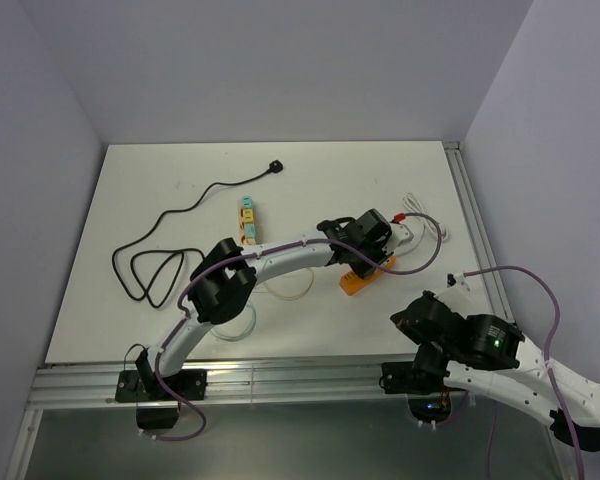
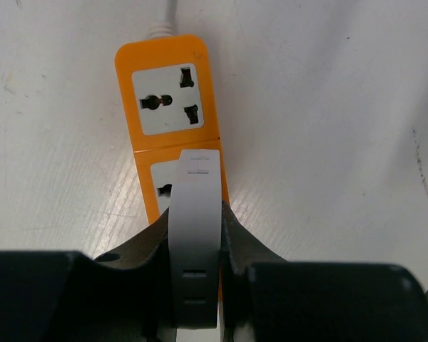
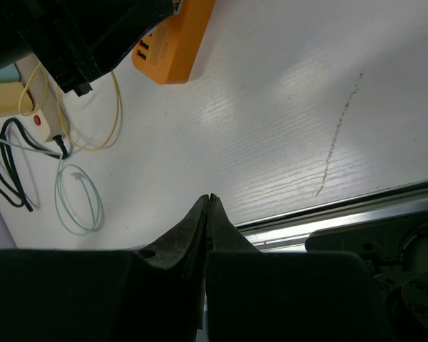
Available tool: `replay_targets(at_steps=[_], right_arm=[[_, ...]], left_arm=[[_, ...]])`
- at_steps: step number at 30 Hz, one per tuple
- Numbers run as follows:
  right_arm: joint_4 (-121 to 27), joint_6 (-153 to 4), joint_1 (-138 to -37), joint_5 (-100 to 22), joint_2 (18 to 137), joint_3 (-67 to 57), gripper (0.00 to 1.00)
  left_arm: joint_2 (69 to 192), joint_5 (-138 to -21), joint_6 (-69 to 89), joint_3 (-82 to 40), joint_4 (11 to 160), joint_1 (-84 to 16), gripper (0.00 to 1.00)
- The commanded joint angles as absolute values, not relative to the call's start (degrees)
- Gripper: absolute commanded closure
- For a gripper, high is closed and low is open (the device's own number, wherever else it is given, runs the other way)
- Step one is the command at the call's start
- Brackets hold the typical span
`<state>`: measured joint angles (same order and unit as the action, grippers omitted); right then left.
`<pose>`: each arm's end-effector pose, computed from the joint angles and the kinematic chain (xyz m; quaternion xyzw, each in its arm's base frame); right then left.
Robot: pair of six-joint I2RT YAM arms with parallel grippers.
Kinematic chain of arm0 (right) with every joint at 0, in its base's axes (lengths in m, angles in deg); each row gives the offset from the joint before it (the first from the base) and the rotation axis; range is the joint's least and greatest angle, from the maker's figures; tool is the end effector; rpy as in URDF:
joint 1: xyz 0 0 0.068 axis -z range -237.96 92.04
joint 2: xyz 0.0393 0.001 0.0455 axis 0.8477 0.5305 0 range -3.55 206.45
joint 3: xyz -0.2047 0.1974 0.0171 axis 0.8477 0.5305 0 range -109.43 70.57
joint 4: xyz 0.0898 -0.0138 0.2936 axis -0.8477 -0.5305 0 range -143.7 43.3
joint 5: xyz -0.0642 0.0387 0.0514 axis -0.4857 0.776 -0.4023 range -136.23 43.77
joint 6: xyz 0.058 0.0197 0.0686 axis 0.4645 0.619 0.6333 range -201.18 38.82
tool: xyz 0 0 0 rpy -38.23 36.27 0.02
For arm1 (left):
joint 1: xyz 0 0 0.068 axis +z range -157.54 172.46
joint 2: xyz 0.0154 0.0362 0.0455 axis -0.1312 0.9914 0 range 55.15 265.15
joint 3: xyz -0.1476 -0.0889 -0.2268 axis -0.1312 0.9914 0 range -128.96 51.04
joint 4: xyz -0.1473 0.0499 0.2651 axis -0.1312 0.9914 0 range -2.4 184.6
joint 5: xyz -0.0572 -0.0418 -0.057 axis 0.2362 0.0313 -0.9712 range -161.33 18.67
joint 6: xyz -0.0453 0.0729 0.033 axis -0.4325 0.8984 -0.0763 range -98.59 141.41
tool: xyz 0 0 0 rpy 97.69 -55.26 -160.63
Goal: Insert the plug
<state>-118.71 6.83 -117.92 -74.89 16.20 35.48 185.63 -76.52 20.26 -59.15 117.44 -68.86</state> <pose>0.0881 0.0731 0.2201 0.2938 0.8833 0.2016 0.3046 0.2793 -0.5263 0.1584 0.4841 0.8049 -0.2130 0.2692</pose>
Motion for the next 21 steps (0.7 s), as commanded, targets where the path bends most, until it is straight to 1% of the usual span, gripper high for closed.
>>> replay_targets(at_steps=[1, 13, 17, 21], right_arm=[[-118.77, 7.5, -117.81, -76.55, 15.44, 35.33, 1.0], [-117.98, 6.97, -117.81, -76.73, 15.97, 35.24, 1.0], [-118.24, 6.97, -117.9, -76.73, 16.05, 34.89, 1.0], [-118.6, 6.97, -117.81, -76.81, 15.62, 34.62, 1.0]], left_arm=[[187.07, -75.64, 20.01, -62.16, 116.69, -68.97, 1.0], [187.69, -73.62, 20.8, -62.77, 118.35, -69.06, 1.0], [189.44, -71.6, 23.69, -64.97, 121.87, -69.5, 1.0], [189.97, -67.65, 24.66, -64.28, 123.71, -69.77, 1.0]])
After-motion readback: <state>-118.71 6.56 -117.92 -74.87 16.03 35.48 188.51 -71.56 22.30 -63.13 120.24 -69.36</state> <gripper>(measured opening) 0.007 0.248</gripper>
